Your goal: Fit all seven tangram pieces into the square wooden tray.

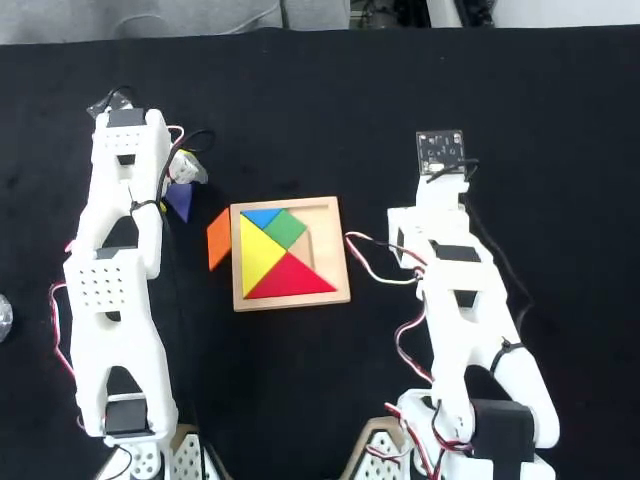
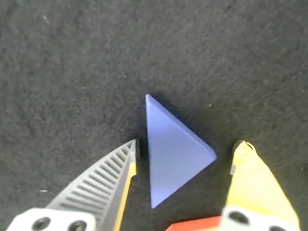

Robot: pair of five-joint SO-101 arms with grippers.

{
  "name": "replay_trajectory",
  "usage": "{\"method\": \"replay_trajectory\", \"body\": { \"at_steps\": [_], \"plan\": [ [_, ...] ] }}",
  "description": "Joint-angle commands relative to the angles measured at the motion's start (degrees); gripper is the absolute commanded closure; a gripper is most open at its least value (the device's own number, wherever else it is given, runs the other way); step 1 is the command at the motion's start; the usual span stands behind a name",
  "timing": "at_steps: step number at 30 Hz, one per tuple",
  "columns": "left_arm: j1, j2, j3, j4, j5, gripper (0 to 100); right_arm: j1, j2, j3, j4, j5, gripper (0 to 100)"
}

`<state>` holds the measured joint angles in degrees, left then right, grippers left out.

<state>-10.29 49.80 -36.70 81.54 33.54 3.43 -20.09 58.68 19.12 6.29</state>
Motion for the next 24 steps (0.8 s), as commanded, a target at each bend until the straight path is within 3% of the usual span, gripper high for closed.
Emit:
{"method": "replay_trajectory", "body": {
  "at_steps": [1,14,19,24],
  "plan": [
    [0.7,-0.4,-2.2,0.9,0.3,69,-0.8,0.1,-0.2,-1.1,0.5,98.7],
    [0.7,-0.3,-2.2,0.9,3.0,70,-0.8,0.1,-0.2,-1.1,0.5,98.7],
    [0.7,-0.3,-2.2,0.9,2.9,80,-0.8,0.1,-0.2,-1.1,0.5,98.7],
    [0.7,-0.3,-2.2,1.0,2.7,81,-0.8,0.1,-0.2,-1.1,0.5,98.7]
  ]
}}
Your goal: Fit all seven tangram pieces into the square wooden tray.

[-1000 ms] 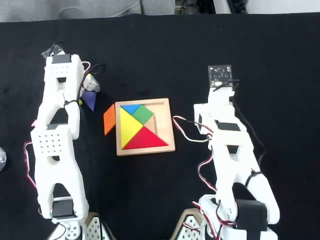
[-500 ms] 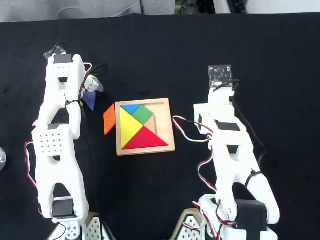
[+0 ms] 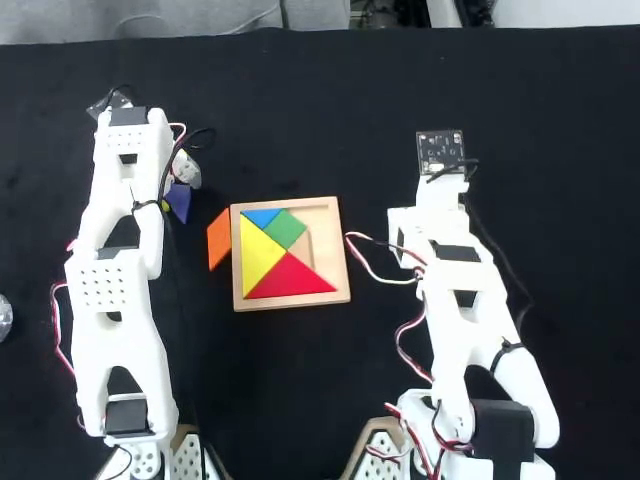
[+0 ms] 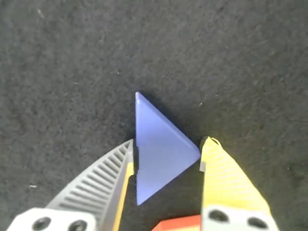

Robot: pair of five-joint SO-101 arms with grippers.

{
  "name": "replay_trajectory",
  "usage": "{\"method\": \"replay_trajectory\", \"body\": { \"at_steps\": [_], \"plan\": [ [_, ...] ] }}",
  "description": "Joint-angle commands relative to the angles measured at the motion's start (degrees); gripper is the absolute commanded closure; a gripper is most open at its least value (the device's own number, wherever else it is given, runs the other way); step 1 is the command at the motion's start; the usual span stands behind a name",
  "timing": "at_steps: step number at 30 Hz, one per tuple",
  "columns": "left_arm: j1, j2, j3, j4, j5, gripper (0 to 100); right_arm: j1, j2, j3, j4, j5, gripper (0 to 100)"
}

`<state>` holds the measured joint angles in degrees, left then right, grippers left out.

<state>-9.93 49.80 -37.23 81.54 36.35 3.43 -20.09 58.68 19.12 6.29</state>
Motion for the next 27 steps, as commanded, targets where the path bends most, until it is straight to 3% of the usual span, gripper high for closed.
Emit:
{"method": "replay_trajectory", "body": {
  "at_steps": [1,4,11,16,23,27],
  "plan": [
    [0.5,-0.3,-1.6,1.2,-0.1,81,-0.8,0.1,-0.2,-1.1,0.5,98.7],
    [1.0,-1.2,-2.3,3.2,-0.1,81,-0.8,0.1,-0.2,-1.1,0.5,98.7],
    [1.7,-7.8,-16.0,19.3,0.3,81,-0.6,0.1,-0.2,-1.2,0.5,98.7],
    [10.2,-17.9,-10.2,19.5,0.6,81,-0.5,0.1,-0.3,-1.2,0.5,98.7],
    [22.2,-34.8,5.2,19.2,14.6,81,-0.4,-0.2,-0.1,-1.1,0.5,98.7],
    [27.5,-36.5,10.0,16.5,22.0,81,1.6,-0.3,-0.4,-1.1,0.1,98.7]
  ]
}}
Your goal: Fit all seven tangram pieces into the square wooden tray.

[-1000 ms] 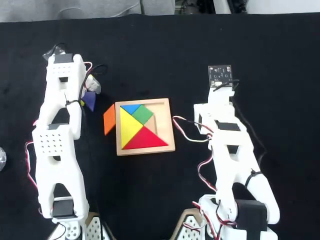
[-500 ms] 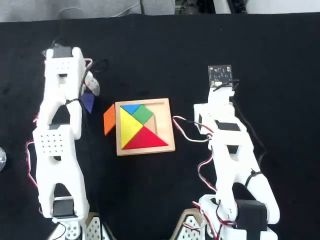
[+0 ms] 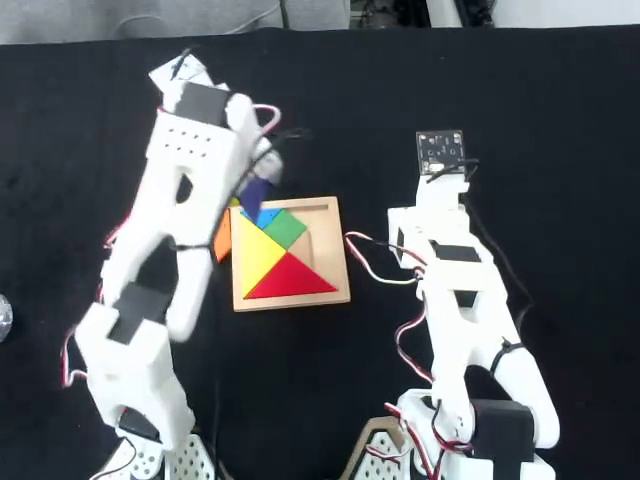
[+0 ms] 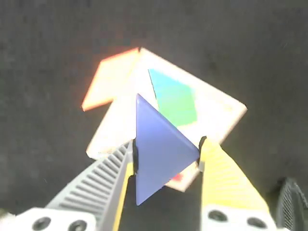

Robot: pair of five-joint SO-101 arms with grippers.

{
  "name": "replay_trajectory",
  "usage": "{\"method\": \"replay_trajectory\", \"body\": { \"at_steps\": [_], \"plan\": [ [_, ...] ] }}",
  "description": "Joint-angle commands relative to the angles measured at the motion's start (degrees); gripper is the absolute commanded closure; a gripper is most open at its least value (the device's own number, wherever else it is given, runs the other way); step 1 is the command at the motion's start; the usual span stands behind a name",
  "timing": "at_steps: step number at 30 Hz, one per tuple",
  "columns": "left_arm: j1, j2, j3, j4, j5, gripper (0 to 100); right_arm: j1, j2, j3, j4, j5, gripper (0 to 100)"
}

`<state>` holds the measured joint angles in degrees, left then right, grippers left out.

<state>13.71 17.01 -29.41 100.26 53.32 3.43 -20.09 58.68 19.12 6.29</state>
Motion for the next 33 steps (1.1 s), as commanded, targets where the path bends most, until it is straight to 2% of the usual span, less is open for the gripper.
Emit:
{"method": "replay_trajectory", "body": {
  "at_steps": [1,6,8,12,18,28,33],
  "plan": [
    [4.9,-3.4,3.9,-4.2,6.8,81,2.5,-0.3,-0.5,-1.1,0.0,98.7],
    [9.2,1.7,12.4,-20.4,8.5,81,5.9,-0.3,-1.4,-1.0,-1.0,98.7],
    [10.3,3.3,13.1,-23.7,9.6,81,6.9,-0.3,-1.5,-1.1,-3.2,98.7],
    [11.2,5.4,13.1,-25.7,15.8,81,8.4,-0.4,-2.2,-1.1,-4.0,98.7],
    [11.6,6.2,15.1,-30.8,18.8,81,8.4,-0.4,-2.2,-1.1,-4.0,98.7],
    [11.0,11.2,15.7,-36.2,19.0,81,8.0,-0.4,-2.2,-1.1,-4.0,98.7],
    [11.0,11.2,15.7,-36.0,19.0,81,8.0,-0.4,-2.2,-1.1,-4.0,98.7]
  ]
}}
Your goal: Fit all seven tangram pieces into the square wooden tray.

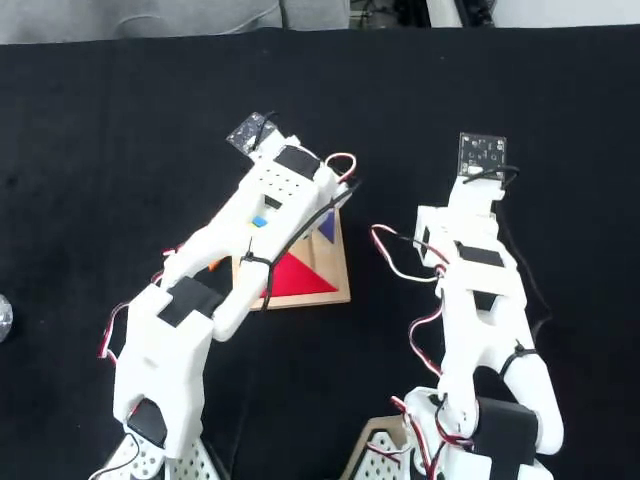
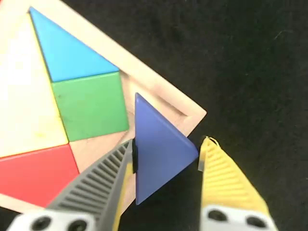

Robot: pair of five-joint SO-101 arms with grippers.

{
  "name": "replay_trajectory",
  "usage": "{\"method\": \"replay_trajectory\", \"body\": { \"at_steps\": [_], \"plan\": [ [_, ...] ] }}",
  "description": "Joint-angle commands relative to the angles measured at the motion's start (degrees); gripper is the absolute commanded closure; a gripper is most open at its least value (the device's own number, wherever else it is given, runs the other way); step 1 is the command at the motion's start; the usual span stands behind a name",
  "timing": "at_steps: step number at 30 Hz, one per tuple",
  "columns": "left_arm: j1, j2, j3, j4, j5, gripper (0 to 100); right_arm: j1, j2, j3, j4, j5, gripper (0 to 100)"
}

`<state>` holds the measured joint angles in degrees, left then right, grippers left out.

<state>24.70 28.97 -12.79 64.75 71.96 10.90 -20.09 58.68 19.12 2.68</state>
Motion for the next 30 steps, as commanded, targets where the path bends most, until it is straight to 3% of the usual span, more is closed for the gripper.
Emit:
{"method": "replay_trajectory", "body": {
  "at_steps": [1,16,21,30],
  "plan": [
    [0.0,-0.9,-0.9,-0.4,0.3,81,0.5,-0.4,-2.2,-1.1,-0.4,98.7],
    [-2.2,-0.4,-0.5,-0.3,0.3,81,0.4,-0.3,-2.2,-1.0,-0.1,98.7],
    [-1.8,-0.4,-0.3,0.4,0.3,72,0.4,-0.3,-2.2,-1.0,-0.1,98.7],
    [-1.5,-0.7,-0.9,1.8,0.1,72,0.4,-0.3,-2.2,-1.0,-0.1,98.7]
  ]
}}
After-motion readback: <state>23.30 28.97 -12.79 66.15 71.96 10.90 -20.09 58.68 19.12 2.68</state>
